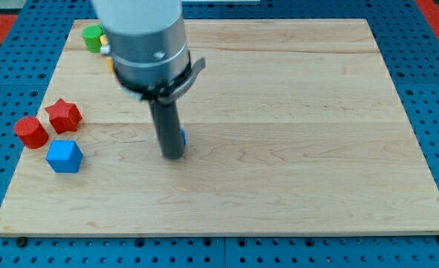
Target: Move red circle closer to red star
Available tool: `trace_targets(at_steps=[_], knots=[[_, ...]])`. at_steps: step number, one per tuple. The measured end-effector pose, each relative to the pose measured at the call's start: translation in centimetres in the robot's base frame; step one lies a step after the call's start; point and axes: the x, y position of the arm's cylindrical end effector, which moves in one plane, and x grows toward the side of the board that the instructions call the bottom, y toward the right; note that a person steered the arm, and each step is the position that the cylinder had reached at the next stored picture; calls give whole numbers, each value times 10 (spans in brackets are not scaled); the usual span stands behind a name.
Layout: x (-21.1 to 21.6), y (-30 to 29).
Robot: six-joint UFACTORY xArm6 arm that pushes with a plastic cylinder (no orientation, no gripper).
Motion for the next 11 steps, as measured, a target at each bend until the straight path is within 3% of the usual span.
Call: trace_targets(at_steps=[1, 2, 3, 4, 5, 6, 8, 10, 11], knots=[[-46, 14], [-22, 20], [70, 15], [116, -74], [116, -207], [100, -238], [49, -239], [-35, -232], [-45, -204]])
